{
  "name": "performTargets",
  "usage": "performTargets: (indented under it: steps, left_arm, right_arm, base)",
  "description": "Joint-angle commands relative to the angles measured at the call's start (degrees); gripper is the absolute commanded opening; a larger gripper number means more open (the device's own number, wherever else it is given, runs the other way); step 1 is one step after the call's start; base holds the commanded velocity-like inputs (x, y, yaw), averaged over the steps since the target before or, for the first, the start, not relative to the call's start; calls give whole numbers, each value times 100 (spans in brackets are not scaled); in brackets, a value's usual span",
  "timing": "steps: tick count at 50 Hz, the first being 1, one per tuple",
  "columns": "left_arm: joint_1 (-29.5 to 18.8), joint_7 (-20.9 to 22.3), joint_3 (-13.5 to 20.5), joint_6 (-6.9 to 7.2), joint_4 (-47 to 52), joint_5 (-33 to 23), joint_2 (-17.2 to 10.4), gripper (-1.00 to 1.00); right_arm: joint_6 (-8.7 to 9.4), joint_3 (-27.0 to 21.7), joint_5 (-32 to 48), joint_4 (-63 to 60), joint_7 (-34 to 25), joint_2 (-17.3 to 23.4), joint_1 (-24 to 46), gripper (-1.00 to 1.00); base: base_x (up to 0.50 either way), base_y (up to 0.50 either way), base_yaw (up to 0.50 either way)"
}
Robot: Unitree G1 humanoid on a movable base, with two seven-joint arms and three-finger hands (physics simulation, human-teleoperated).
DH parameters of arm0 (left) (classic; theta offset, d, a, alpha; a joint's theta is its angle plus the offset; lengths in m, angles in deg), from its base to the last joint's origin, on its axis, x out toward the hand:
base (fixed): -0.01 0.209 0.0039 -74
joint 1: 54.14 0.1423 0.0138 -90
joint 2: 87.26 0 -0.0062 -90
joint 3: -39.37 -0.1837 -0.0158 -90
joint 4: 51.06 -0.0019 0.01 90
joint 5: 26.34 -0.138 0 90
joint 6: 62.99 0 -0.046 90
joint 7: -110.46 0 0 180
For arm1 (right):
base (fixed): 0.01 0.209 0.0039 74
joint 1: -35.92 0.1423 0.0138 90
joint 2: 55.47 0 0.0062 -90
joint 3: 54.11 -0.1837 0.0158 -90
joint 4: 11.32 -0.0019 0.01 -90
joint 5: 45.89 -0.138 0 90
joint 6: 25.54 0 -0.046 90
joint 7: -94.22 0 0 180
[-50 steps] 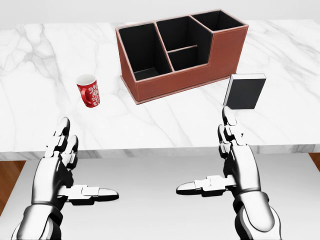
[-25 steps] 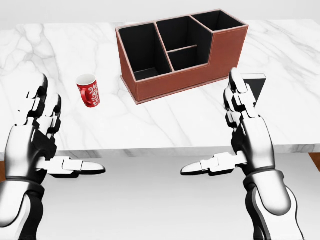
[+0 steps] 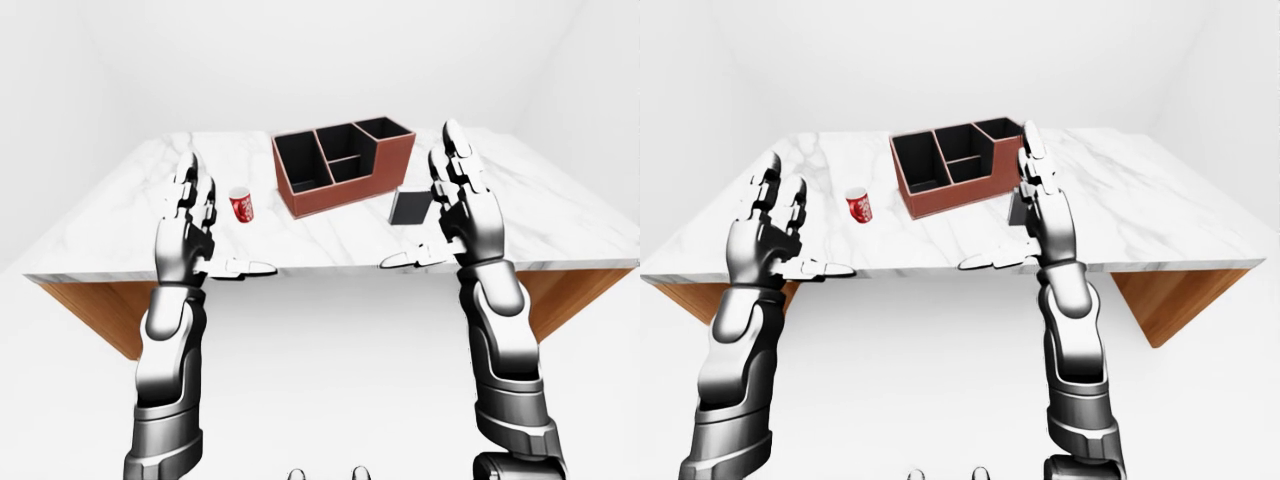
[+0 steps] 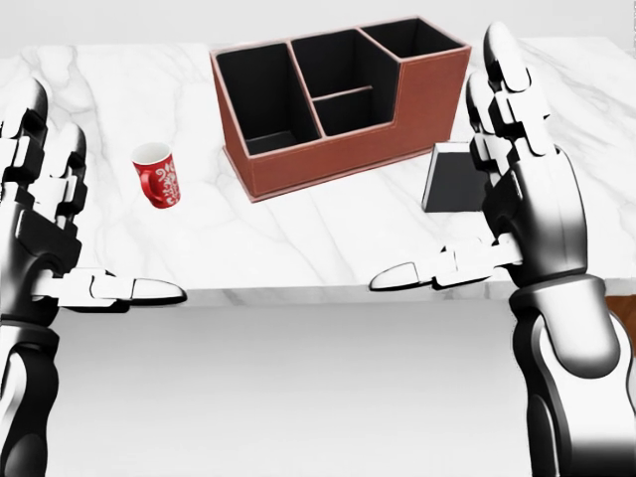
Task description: Pick up the book and place it in the left compartment of the caddy.
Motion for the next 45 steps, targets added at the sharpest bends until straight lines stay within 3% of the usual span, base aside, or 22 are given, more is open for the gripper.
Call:
performTargets:
  steps: [1, 10, 45]
  left_arm:
    - [-140, -76, 3, 0, -47, 80, -23, 100]
    - [-179, -83, -25, 0, -196, 72, -25, 100]
    - [-313, -56, 9, 0, -206, 32, -106, 100]
  right_arm:
    - [0, -58, -99, 102, 46, 59, 152, 100]
    - [0, -5, -23, 300, 123, 63, 174, 100]
    - [0, -41, 360, 67, -168, 195, 333, 100]
  base:
    - [-20, -49, 0]
    - [-21, -49, 0]
    - [5, 0, 0]
